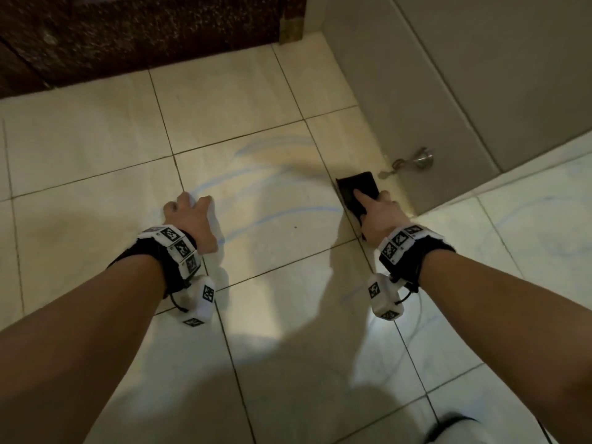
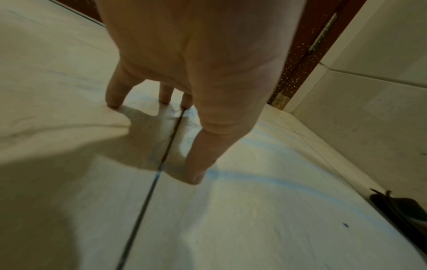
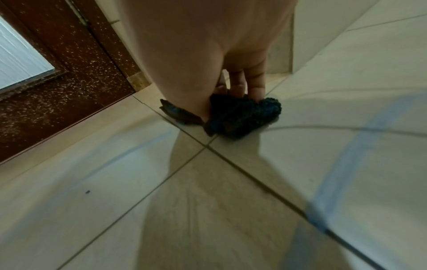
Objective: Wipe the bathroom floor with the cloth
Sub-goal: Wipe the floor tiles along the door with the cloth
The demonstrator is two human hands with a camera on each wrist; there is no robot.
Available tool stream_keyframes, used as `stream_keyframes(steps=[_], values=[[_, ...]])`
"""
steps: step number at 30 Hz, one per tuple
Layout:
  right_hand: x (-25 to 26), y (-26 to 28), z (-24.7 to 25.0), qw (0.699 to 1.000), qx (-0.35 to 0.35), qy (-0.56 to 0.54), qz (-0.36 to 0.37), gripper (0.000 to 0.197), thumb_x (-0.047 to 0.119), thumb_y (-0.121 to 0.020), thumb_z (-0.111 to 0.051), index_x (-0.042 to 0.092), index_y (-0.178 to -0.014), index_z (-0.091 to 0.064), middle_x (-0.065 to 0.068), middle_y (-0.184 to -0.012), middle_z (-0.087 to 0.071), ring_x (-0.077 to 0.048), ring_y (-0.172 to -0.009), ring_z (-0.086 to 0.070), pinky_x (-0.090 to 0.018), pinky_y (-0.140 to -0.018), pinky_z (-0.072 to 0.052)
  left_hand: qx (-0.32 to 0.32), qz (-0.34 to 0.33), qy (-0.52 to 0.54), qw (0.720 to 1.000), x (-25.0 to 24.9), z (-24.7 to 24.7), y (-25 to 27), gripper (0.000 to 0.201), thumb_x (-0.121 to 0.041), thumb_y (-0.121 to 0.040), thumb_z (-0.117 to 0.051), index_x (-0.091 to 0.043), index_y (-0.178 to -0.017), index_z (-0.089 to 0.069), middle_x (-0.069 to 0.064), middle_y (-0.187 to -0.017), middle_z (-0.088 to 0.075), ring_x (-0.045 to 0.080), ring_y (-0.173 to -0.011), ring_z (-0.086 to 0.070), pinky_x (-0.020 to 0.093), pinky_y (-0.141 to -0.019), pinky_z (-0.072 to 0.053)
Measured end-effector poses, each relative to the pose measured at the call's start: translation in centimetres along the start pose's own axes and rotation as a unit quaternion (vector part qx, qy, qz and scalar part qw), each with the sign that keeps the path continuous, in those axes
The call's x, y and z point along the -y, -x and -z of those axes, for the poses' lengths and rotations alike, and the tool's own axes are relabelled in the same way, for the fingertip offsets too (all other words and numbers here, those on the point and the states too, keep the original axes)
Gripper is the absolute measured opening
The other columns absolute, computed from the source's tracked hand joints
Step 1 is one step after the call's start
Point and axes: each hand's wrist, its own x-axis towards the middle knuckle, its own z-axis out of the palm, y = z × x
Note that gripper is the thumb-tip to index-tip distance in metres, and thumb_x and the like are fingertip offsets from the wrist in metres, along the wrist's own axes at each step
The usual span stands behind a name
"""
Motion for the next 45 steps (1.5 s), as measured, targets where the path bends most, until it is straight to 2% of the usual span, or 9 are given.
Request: stream_keyframes(steps=[3,8,14,18,24,31,37,41,45], values=[[-0.5,1.0,-0.6,1.0,0.005,0.017,-0.002,0.073,0.011,-0.097,-0.047,0.042,-0.155,-0.014,-0.01,-0.137,-0.03,-0.033,-0.12,-0.039,-0.049,-0.095,-0.048,0.004,0.003,0.012,1.0,0.4,-0.1,0.3,0.104,-0.044,-0.079,-0.076,-0.031,-0.155,-0.007,0.01,-0.161,0.004,0.04,-0.145,-0.003,0.051,-0.115,-0.027],[0.0,1.7,-1.3,0.999,-0.041,0.03,-0.006,0.067,0.011,-0.098,-0.043,0.037,-0.154,-0.017,-0.012,-0.136,-0.029,-0.034,-0.121,-0.034,-0.045,-0.086,-0.047,0.002,-0.006,0.018,1.0,0.8,-0.3,0.3,0.102,-0.049,-0.081,-0.072,-0.032,-0.155,-0.006,0.009,-0.162,0.005,0.038,-0.146,-0.001,0.053,-0.116,-0.025],[0.8,1.1,-1.9,0.997,-0.072,0.038,-0.014,0.068,0.01,-0.098,-0.042,0.035,-0.155,-0.014,-0.014,-0.136,-0.029,-0.035,-0.119,-0.035,-0.039,-0.075,-0.043,-0.003,-0.002,0.03,1.0,0.6,-0.5,0.1,0.099,-0.038,-0.079,-0.073,-0.032,-0.154,-0.009,0.006,-0.16,0.004,0.035,-0.145,0.0,0.055,-0.112,-0.031],[1.6,-1.0,-0.4,0.996,-0.076,0.054,-0.012,0.074,0.003,-0.094,-0.041,0.035,-0.155,-0.014,-0.017,-0.146,-0.024,-0.038,-0.125,-0.033,-0.044,-0.087,-0.048,-0.003,0.001,0.017,1.0,0.3,-0.2,0.0,0.096,-0.042,-0.079,-0.073,-0.031,-0.152,-0.012,0.007,-0.158,0.0,0.036,-0.142,-0.006,0.054,-0.105,-0.039],[3.3,-5.4,4.1,0.997,-0.035,0.063,-0.004,0.073,0.009,-0.097,-0.04,0.028,-0.157,-0.005,-0.02,-0.152,-0.012,-0.046,-0.136,-0.023,-0.059,-0.106,-0.037,-0.018,0.011,0.0,1.0,0.1,-0.7,-0.1,0.093,-0.045,-0.077,-0.073,-0.034,-0.149,-0.015,0.007,-0.155,-0.005,0.035,-0.138,-0.014,0.054,-0.096,-0.042],[5.3,-8.0,6.1,0.996,-0.036,0.082,0.012,0.064,0.021,-0.101,-0.037,0.022,-0.158,-0.008,-0.022,-0.155,-0.012,-0.047,-0.135,-0.024,-0.062,-0.107,-0.035,-0.036,0.007,-0.002,0.999,-0.2,-0.6,0.1,0.086,-0.042,-0.075,-0.076,-0.032,-0.143,-0.024,0.009,-0.147,-0.016,0.036,-0.13,-0.022,0.051,-0.086,-0.044],[3.3,-4.8,4.9,0.998,0.013,0.059,-0.003,0.072,0.012,-0.099,-0.04,0.034,-0.157,-0.004,-0.017,-0.155,-0.008,-0.047,-0.138,-0.019,-0.059,-0.105,-0.037,-0.003,0.004,0.017,1.0,-0.4,0.2,0.1,0.089,-0.031,-0.076,-0.076,-0.026,-0.147,-0.022,0.011,-0.149,-0.013,0.037,-0.134,-0.017,0.049,-0.094,-0.046],[2.3,-1.8,2.3,0.998,-0.003,0.065,-0.004,0.072,0.003,-0.098,-0.036,0.036,-0.156,-0.009,-0.022,-0.155,-0.006,-0.046,-0.137,-0.021,-0.06,-0.103,-0.038,0.006,0.003,0.023,1.0,-0.4,0.2,0.3,0.089,-0.026,-0.077,-0.073,-0.025,-0.148,-0.019,0.01,-0.15,-0.01,0.037,-0.135,-0.015,0.049,-0.098,-0.043],[1.6,0.1,0.1,0.998,-0.036,0.045,-0.002,0.066,0.012,-0.098,-0.039,0.04,-0.153,-0.017,-0.014,-0.141,-0.028,-0.037,-0.121,-0.036,-0.048,-0.09,-0.047,0.007,0.009,0.018,1.0,-0.3,0.1,0.5,0.091,-0.023,-0.079,-0.071,-0.027,-0.151,-0.015,0.01,-0.155,-0.003,0.037,-0.14,-0.01,0.051,-0.105,-0.038]])
